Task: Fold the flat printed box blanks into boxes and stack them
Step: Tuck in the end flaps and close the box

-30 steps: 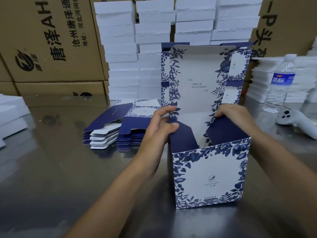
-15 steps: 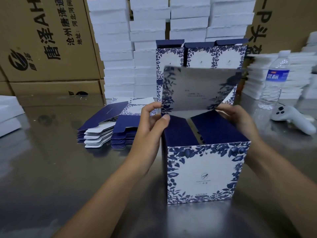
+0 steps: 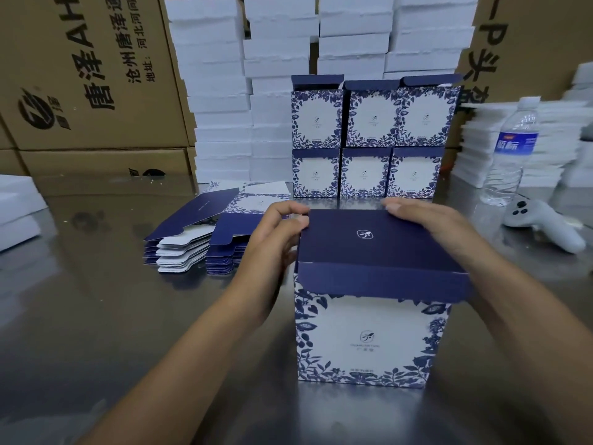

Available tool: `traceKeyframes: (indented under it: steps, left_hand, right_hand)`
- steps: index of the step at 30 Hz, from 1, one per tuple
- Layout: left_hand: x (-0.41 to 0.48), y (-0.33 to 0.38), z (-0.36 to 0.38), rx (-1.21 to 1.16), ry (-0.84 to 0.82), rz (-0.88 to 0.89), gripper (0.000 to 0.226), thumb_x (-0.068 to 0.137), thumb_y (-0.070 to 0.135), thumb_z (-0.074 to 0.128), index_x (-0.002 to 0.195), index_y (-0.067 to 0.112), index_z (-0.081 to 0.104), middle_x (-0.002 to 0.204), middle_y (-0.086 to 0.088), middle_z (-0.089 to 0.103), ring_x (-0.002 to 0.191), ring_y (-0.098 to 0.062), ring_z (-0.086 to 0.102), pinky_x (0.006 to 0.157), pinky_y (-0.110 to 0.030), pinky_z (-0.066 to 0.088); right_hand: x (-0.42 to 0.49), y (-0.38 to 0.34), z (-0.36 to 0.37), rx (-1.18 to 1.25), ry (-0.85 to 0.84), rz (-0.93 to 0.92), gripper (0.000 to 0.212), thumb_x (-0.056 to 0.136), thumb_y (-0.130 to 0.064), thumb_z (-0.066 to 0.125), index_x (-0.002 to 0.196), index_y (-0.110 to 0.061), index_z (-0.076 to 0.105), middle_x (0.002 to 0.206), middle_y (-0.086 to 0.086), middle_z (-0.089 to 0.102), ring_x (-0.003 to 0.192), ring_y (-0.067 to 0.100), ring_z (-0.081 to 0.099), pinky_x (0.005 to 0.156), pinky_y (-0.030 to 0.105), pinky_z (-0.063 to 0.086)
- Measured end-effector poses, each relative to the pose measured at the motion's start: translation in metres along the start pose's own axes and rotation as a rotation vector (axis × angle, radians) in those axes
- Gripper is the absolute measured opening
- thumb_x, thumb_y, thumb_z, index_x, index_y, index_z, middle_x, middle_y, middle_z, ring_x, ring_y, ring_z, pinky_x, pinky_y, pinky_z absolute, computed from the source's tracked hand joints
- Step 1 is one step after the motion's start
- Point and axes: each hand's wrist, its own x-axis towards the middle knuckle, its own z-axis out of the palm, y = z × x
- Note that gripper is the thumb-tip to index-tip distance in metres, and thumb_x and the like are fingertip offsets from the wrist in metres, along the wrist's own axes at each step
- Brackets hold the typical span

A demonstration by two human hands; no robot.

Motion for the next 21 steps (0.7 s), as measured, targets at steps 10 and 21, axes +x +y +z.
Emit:
traceKeyframes:
  steps: [10,21]
  left_hand:
    - [0.020,0.030,0.020,0.180,0.014,-0.305,0.016,0.088,0.007,0.056,0.085,0.019,0.066,0.079,-0.004,0.065,0.068,-0.017,0.059,0.059,-0.022,0.048]
    - [0.044,0.039,0.043,0.571,-0.141,-0.266,0.004,0.076,0.017,0.077,0.074,0.015,0.074,0.071,-0.005,0.072,0.059,-0.015,0.065,0.070,-0.028,0.055]
  right_hand:
    - [-0.003,-0.005,-0.002,0.004,-0.035,0.098,0.015,0.090,-0.009,0.055,0.081,-0.011,0.067,0.053,-0.003,0.067,0.042,0.004,0.060,0.038,0.011,0.042]
    - [-0.002,-0.006,-0.007,0.025,-0.096,0.332,0.015,0.084,-0.020,0.063,0.078,-0.008,0.067,0.059,0.009,0.068,0.043,0.017,0.062,0.039,0.019,0.048]
